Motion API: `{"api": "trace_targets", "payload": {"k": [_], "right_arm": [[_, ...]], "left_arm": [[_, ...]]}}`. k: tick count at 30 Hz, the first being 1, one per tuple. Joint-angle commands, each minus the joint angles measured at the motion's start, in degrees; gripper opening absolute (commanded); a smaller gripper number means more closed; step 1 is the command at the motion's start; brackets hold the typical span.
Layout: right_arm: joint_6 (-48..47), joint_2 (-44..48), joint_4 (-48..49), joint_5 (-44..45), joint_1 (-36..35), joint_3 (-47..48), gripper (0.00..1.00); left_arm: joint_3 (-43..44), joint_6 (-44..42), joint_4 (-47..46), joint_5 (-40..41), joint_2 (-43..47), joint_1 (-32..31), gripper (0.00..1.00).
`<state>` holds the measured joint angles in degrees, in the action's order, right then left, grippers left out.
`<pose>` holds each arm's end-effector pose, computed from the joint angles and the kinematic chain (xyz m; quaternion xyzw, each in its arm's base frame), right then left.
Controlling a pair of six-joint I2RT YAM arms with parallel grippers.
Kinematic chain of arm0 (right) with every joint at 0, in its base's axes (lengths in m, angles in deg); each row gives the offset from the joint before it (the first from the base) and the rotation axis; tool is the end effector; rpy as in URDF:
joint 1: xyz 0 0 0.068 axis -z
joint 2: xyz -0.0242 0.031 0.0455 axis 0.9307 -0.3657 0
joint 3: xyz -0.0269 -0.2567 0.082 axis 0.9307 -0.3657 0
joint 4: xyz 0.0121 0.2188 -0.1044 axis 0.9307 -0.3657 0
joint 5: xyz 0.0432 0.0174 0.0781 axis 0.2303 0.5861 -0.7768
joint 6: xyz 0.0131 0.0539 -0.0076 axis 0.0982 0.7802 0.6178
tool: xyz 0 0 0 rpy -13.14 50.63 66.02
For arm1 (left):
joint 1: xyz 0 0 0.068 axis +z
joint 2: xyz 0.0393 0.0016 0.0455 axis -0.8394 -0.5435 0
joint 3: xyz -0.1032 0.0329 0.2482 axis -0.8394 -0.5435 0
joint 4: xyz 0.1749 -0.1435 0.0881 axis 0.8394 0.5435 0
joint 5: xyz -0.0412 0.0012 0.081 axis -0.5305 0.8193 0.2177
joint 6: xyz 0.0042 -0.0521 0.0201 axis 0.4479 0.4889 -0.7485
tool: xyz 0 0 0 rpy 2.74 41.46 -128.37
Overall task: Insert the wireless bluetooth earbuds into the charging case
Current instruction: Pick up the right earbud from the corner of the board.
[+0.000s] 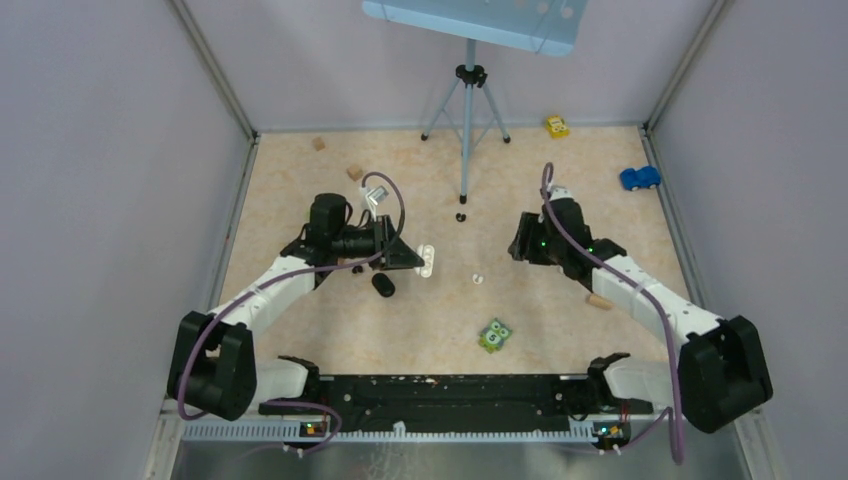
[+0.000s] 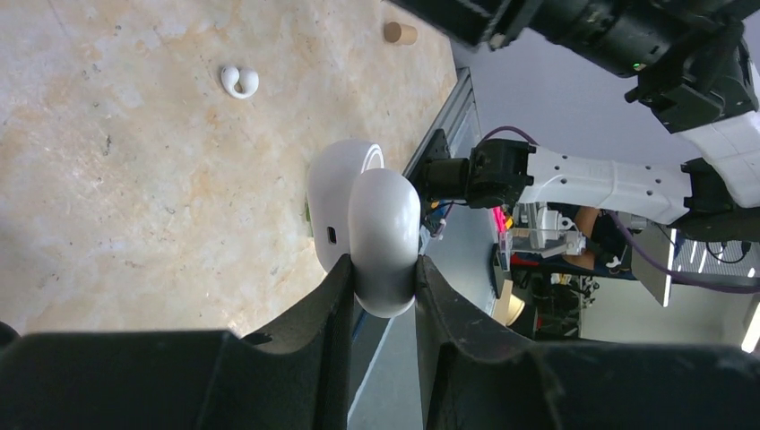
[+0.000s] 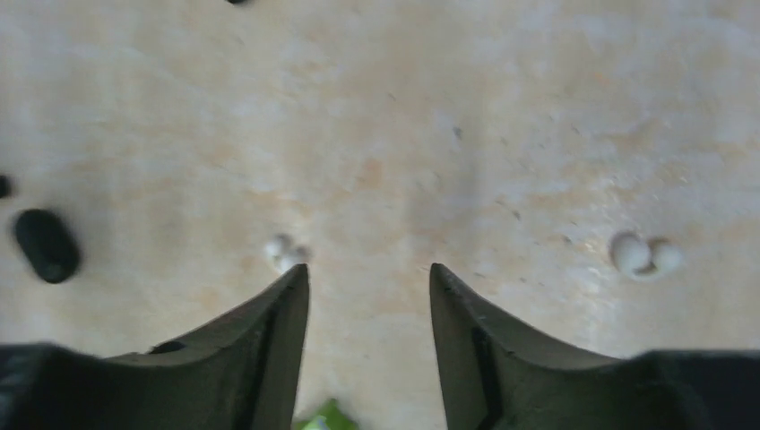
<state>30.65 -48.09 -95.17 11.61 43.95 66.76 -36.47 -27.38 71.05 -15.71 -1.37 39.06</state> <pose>0.2137 0.0975 0.2526 0.0362 0.8960 0.1966 0.3964 0.2261 -0.1071 0.2509 0.0743 0.8011 -0.5663 0.1790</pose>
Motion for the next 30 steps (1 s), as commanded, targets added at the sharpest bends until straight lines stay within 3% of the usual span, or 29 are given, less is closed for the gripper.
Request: {"api": "trace_targets", "payload": {"k": [1,6,12,16,22,30], "right_arm": [[-4.43,-3.50,-10.10,13.38,-0.28,0.58,0.45],[-2.89,-5.05,-7.29,11.31,11.47,-0.70,0.30],[0.28,-5.12,-8.42,13.13,16.87,-2.91,0.30],[1.03,-4.73,-4.83,6.45,23.14,-7.41,0.30],[3.59,-5.84,0.27,0.23,23.98,-9.84,0.30],[3.82,-8.56,4.37,-0.12,23.99,-11.16,0.31]], "left_arm": [[0.17,-1.95,1.01,0.37,1.77,0.35,0.00],[-0.45,-0.56,-0.42,0.71,2.74,0.36,0.01],[-0.56,-0.15,-2.25,0.37,2.45,0.36,0.01],[-1.49,0.63,-3.49,0.16,2.51,0.36,0.01],[-2.38,0.72,-3.48,0.00,2.76,0.36,0.01],[-3.40,1.25,-3.56,-0.10,3.49,0.36,0.01]]}}
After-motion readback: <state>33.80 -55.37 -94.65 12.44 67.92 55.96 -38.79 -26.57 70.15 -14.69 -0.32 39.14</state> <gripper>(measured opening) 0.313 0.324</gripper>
